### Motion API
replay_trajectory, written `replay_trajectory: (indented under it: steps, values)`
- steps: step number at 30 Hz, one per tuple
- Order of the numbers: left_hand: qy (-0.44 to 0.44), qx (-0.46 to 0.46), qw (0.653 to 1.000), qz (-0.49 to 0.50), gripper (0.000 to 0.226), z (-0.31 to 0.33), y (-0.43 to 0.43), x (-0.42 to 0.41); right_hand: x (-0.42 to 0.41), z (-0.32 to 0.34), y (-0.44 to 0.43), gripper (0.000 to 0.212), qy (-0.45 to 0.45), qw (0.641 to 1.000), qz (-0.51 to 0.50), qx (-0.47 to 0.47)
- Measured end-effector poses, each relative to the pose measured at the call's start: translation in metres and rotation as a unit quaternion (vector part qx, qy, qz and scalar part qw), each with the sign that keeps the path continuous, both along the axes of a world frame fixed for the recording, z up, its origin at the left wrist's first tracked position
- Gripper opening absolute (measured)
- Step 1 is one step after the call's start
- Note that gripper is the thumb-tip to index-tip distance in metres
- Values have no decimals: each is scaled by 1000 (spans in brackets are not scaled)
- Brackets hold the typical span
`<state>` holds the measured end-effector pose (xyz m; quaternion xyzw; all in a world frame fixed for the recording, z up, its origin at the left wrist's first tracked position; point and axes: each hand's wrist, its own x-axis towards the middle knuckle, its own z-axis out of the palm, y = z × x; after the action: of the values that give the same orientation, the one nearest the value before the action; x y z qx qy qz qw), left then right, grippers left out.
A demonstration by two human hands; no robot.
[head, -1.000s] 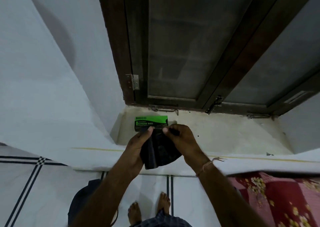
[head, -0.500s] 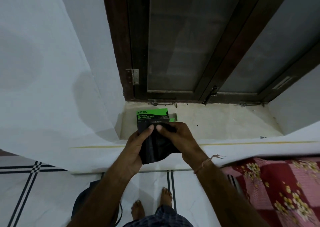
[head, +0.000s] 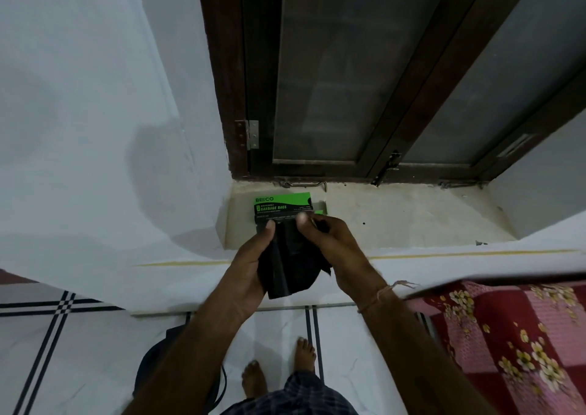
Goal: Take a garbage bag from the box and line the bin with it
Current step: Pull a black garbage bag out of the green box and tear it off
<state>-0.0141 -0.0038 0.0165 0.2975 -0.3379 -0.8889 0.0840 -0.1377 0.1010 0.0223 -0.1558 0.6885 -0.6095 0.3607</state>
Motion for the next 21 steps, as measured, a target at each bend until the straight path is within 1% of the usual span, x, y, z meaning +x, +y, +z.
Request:
replay_trajectory:
  steps: [2, 3, 6, 9, 11, 14, 16, 17, 19, 21]
  values:
    - [3, -3, 1000, 1, 41, 1, -1, 1, 2, -3, -2, 25, 43, 999, 10, 22]
    - [1, -6, 1000, 0, 39, 1, -2, 2, 2, -5, -3, 23, 47, 998, -2, 29]
    - [-5, -6, 1000, -3, 38, 3, -3, 3, 2, -9, -5, 22, 23, 998, -41, 29]
    - [-4, 11, 1000, 6, 38, 3, -5, 7, -3, -10, -6, 16, 48, 995, -73, 45]
    - [-8, 10, 1000, 1, 38, 4, -4, 8, -3, -8, -8, 21, 52, 995, -80, 41]
    - [2, 9, 1000, -6, 39, 7, -2, 9, 2, 1, -7, 31, 10, 999, -45, 13]
    - [7, 2, 1000, -5, 40, 7, -2, 9, 5, 3, -5, 28, 26, 1000, 5, 11]
    - [8, -4, 1000, -4, 41, 7, -2, 9, 6, 2, -4, 25, 42, 999, 12, 13]
    - [6, -13, 1000, 1, 43, 5, -2, 8, 4, -2, -4, 22, 48, 999, -2, 15]
    - [7, -9, 1000, 13, 39, 4, -1, 8, 1, -6, -2, 19, 30, 999, -17, 9]
